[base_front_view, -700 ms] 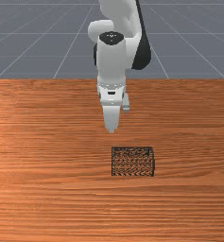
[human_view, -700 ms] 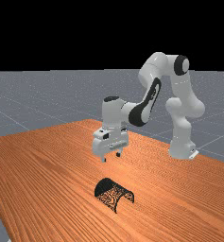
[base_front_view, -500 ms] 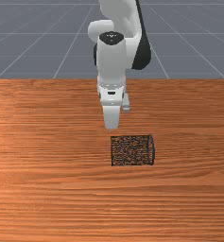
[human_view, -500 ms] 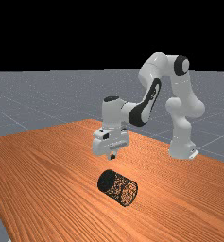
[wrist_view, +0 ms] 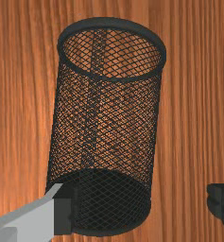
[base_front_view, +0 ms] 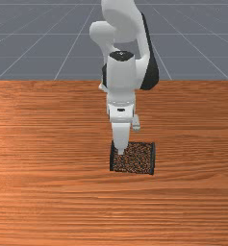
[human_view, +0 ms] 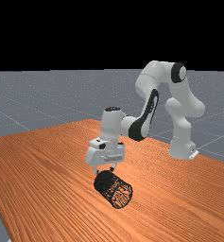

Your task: Rotate the holder till the hole upward

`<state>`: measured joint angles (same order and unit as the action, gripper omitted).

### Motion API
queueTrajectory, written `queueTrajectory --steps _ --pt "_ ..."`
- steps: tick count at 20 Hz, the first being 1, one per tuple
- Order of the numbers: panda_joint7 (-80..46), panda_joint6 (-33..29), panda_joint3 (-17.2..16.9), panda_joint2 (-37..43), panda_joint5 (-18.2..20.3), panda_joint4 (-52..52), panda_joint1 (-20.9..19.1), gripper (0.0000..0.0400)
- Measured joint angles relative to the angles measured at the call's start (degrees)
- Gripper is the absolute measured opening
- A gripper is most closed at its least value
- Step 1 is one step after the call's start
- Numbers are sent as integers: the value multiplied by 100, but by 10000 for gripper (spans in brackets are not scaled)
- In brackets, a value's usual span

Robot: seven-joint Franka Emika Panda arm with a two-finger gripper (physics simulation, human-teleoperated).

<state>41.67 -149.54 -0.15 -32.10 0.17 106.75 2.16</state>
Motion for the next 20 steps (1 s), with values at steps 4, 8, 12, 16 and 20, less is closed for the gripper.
queueTrajectory --steps 4,8,12,16,20 --pt "146 -7 237 -19 179 -21 -26 400" --pt "-636 38 -57 -52 -62 -89 428 400" --pt "-1512 167 -201 -177 -181 -316 986 400" --pt "-2704 470 -406 -440 -278 -793 1660 400" --pt "-3074 742 -329 -770 -381 -1395 2149 400"
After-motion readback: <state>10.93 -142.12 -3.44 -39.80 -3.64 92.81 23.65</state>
